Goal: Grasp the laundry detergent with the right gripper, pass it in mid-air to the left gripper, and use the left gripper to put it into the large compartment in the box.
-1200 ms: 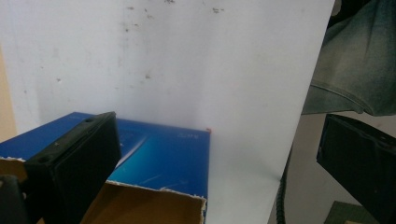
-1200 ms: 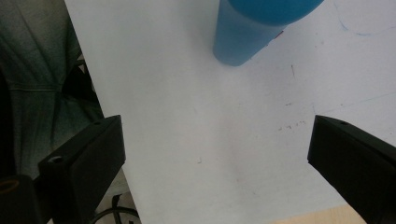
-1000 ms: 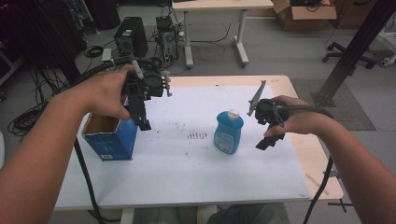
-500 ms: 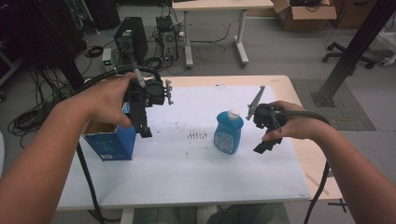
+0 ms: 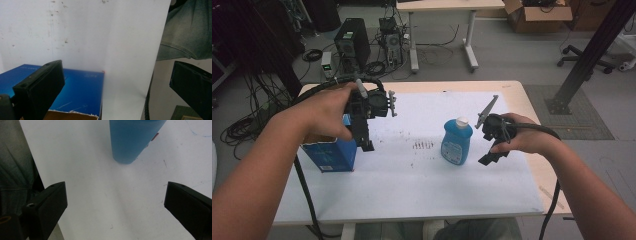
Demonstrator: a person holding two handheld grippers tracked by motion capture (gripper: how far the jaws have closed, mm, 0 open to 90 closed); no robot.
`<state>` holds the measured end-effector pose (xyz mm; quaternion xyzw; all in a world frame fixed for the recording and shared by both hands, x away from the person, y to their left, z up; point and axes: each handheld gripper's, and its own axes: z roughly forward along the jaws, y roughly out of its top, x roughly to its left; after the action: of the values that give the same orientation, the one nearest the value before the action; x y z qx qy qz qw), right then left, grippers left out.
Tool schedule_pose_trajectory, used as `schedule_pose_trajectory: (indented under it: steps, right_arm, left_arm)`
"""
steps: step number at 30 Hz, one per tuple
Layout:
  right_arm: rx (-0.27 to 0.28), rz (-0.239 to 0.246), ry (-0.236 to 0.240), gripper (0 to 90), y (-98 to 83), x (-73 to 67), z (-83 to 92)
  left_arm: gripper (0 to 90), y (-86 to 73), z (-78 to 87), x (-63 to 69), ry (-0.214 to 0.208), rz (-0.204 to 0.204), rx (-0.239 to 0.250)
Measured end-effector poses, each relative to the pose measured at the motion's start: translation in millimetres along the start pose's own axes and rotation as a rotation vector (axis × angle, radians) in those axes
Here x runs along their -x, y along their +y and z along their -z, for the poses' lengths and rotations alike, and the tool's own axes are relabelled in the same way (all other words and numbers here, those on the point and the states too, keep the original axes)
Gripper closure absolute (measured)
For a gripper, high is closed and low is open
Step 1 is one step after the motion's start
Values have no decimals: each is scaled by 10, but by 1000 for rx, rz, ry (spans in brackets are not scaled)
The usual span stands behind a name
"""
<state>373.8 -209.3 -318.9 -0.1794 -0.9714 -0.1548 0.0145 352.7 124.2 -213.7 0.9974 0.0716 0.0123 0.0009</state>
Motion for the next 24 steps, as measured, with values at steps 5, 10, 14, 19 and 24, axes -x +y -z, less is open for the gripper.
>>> schedule_pose_trajectory:
  steps: [5,10,14,19,24]
  right_arm:
    - [20,-6,4,45,-21,22,-59]
    - [40,-15,3,44,-39,39,-148]
    - [58,-19,-5,44,-48,49,-188]
    - [85,-20,-33,43,-58,59,-235]
    - [120,-42,-38,43,-62,61,-265]
  left_arm:
    - [2,1,1,-13,3,-6,1]
    - [2,-2,-4,-13,2,0,1]
    - [2,-9,-7,-7,0,2,2]
    - [2,-25,-14,-6,-2,4,1]
    - [2,-29,-23,-3,-2,6,1]
